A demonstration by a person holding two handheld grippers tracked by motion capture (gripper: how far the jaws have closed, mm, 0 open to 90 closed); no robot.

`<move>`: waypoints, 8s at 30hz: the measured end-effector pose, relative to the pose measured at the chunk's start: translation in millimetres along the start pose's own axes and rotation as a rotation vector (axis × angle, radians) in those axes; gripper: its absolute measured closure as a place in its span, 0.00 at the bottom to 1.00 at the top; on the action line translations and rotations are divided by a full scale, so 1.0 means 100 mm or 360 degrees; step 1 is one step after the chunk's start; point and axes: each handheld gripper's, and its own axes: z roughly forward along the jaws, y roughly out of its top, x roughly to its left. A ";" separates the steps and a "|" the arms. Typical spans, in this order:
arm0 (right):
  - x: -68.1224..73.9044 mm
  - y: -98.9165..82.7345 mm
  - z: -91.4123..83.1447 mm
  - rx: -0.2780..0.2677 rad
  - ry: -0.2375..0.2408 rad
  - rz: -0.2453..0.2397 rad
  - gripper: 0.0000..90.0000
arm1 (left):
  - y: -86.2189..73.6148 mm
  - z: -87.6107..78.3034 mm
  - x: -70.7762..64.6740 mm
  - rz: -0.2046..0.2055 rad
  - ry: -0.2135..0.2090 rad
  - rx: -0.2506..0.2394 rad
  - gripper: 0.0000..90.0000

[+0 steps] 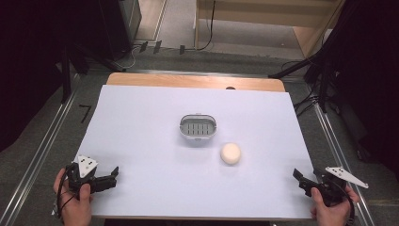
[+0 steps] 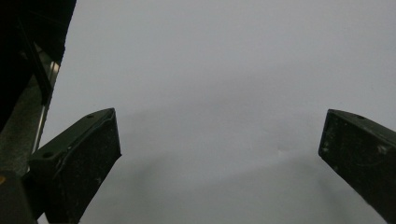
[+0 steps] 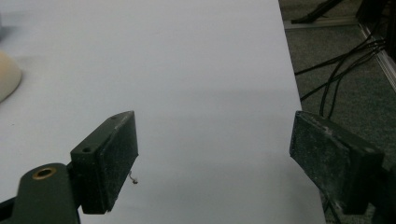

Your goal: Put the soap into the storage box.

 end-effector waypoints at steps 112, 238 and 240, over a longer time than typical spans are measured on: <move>2.08 0.31 1.07 0.0297 0.0221 -0.0352 0.28 | 0.00 0.00 -0.02 0.0039 0.0014 0.0008 0.00; 2.91 1.18 1.61 0.0338 0.0382 -0.0383 0.28 | -0.12 -0.20 0.07 -0.0230 -0.0014 -0.0630 0.00; 2.91 1.19 1.62 0.0344 0.0383 -0.0383 0.28 | -0.12 -0.20 0.07 -0.0221 -0.0022 -0.0628 0.00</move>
